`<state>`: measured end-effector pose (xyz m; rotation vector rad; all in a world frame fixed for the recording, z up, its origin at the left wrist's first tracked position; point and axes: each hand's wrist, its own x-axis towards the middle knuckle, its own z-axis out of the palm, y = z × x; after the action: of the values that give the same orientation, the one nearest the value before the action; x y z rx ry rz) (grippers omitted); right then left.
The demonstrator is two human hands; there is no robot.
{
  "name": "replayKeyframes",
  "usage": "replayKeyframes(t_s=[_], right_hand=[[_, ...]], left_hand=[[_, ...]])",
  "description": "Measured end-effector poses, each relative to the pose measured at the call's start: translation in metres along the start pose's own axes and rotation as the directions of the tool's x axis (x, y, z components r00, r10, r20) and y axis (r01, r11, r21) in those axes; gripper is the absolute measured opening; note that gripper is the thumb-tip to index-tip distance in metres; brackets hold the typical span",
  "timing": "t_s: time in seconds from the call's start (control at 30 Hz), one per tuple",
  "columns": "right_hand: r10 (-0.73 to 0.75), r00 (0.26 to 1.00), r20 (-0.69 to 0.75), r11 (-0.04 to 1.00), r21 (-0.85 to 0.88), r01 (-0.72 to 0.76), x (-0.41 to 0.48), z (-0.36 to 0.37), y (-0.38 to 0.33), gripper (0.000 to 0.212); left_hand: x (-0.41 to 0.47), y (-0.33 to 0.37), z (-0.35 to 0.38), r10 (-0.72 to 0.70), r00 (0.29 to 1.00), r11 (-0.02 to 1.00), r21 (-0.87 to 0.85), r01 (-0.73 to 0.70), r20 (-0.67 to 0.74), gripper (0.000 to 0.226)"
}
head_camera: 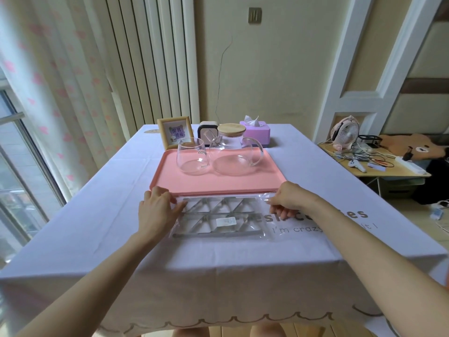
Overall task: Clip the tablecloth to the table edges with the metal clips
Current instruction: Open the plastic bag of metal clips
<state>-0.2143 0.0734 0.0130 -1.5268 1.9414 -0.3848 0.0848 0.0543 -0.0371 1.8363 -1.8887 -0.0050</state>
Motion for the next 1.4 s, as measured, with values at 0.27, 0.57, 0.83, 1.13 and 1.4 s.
replayKeyframes(t_s=[0.27,0.57,0.83,1.13,1.4], right_hand=[[0.09,0.994,0.07,0.89,0.442,-0.111,-0.007,0.001,-0.002,0.014],[-0.093,0.987,-0.129,0.941,0.314,0.13,-0.006,0.006,0.018,0.029],[-0.311,0.912,-0.266,0.95,-0.062,0.306,-0.014,0.014,0.034,0.012],[-0.373,0.9,-0.224,0.918,0.048,0.393,0.0,0.026,0.028,0.021],[-0.32,0.917,-0.238,0.942,0.022,0.335,0.005,0.034,0.022,0.028]], left_hand=[[-0.004,0.009,0.005,-0.044,0.997,0.999,-0.025,0.043,-0.056,0.035],[-0.002,0.014,0.006,0.001,0.996,0.998,-0.059,-0.006,-0.084,0.019],[-0.006,0.026,-0.005,-0.067,0.996,0.996,-0.069,0.064,-0.055,0.011],[0.005,0.017,-0.016,-0.182,0.982,0.877,-0.442,0.188,0.056,0.023],[0.001,0.015,-0.008,-0.265,0.964,0.82,-0.522,0.235,0.016,0.021]])
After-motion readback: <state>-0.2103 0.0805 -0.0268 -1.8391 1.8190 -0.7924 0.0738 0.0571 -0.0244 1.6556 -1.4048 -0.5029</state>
